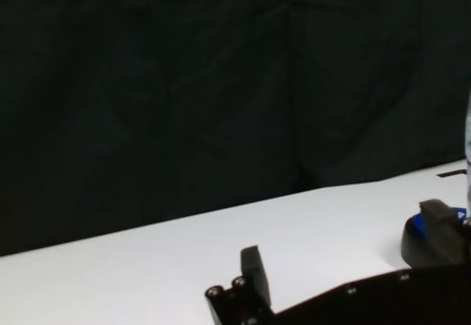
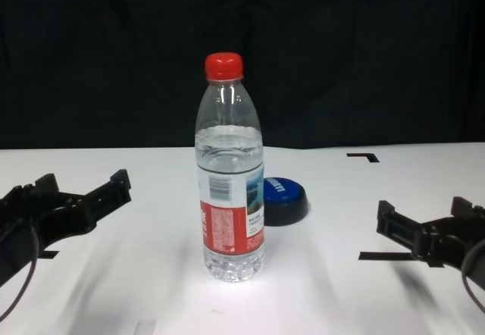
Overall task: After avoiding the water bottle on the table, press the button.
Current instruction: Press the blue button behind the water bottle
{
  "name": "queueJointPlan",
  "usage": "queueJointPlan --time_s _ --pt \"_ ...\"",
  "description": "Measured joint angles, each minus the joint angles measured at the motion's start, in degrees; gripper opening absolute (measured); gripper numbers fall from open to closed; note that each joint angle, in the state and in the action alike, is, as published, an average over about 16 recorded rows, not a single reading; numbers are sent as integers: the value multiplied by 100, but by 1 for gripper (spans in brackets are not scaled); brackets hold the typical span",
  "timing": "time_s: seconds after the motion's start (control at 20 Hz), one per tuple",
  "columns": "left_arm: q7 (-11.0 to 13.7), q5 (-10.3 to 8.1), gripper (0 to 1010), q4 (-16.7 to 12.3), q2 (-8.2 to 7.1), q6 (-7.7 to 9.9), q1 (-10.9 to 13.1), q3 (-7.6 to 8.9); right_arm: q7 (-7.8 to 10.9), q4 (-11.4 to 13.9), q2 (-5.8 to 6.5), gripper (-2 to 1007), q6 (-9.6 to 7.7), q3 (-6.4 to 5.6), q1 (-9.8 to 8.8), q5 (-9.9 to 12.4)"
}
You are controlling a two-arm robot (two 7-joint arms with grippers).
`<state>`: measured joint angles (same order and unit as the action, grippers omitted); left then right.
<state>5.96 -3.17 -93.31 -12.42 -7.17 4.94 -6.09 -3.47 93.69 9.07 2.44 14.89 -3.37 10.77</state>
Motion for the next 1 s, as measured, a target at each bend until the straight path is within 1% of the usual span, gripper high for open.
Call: queueJointPlan --time_s 0.55,1.0 --pt "111 391 1003 -256 -18 -81 203 103 0 0 0 1003 0 0 0 0" --pt "196 603 1003 -448 -38 -114 380 167 0 0 0 1003 0 0 0 0"
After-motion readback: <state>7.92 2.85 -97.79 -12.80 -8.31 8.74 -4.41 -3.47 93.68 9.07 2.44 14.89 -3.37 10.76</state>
